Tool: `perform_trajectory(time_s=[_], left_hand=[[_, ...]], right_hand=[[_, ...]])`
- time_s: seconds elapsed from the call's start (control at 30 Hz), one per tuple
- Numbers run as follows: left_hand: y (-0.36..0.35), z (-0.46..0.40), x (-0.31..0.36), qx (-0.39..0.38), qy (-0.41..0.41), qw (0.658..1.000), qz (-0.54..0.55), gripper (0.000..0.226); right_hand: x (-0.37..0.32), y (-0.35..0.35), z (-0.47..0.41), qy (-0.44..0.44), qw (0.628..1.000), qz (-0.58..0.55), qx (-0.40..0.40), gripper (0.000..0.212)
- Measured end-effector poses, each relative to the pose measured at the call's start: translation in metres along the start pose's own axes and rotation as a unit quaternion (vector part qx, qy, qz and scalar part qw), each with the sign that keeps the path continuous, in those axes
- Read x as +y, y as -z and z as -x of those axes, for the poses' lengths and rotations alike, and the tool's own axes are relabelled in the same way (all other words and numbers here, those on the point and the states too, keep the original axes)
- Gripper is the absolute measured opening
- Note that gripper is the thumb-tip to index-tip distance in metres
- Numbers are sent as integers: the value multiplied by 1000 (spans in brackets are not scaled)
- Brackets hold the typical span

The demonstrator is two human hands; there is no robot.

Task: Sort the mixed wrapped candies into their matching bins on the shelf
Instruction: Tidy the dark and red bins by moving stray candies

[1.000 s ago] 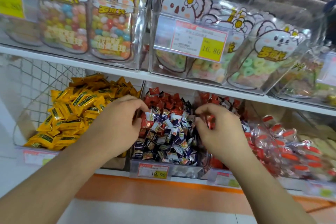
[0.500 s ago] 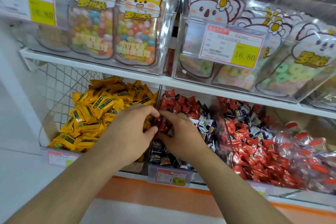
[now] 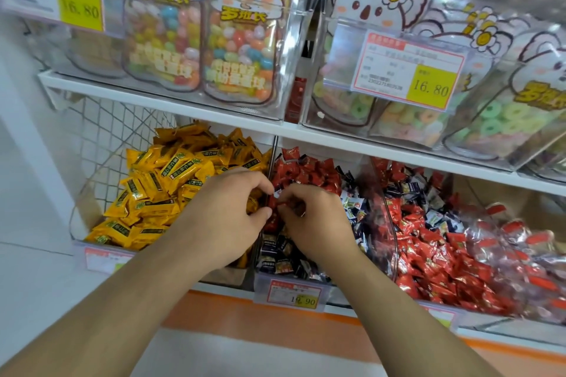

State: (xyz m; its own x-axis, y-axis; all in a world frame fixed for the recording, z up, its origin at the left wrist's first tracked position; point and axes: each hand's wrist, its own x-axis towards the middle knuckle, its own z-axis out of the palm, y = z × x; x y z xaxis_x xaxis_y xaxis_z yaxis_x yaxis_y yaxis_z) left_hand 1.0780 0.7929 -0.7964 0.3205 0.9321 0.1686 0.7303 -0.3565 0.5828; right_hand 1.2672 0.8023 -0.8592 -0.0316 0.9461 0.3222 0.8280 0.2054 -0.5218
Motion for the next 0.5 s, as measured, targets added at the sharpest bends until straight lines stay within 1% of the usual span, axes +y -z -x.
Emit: perform_trajectory(time_s=[0.07, 0.2, 0.23, 0.3, 0.5], left_hand=[[0, 0, 1, 1, 4, 1000, -2, 28], [-1, 0, 4, 6, 10, 1000, -6, 28], [-2, 1, 4, 7, 10, 1000, -7, 28], [-3, 1, 4, 9, 8, 1000, -8, 27], [-4, 0, 3, 13, 7, 1000, -11, 25]], right_hand=[[2, 0, 2, 0, 1000, -2, 1, 15], [-1, -3, 5, 14, 999, -14, -38, 34], [-2, -6, 5, 11, 999, -12, -39, 36], [-1, -10, 2, 6, 1000, -4, -28, 33], [2, -10, 4, 13, 1000, -12, 6, 14]])
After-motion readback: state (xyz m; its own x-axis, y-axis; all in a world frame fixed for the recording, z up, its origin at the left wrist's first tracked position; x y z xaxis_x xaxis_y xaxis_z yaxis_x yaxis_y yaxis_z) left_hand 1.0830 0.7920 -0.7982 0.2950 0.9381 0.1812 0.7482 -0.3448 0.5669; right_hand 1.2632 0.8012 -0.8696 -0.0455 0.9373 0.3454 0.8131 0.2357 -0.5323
